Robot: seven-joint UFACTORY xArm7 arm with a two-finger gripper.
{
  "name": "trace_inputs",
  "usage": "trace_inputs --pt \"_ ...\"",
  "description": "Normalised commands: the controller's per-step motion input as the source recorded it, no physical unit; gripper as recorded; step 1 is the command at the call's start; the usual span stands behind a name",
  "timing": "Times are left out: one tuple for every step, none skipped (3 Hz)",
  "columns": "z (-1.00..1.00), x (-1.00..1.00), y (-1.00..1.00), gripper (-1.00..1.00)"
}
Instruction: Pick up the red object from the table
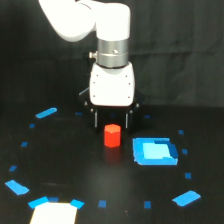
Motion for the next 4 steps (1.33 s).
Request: trace_inputs --pt "-1.00 -0.60 -0.70 0.46" --pt "-0.18 0.93 1.00 -1.00" --pt "-0.22 0.28 -1.00 0.65" --pt "-0.22 -0.47 -0.25 0.31"
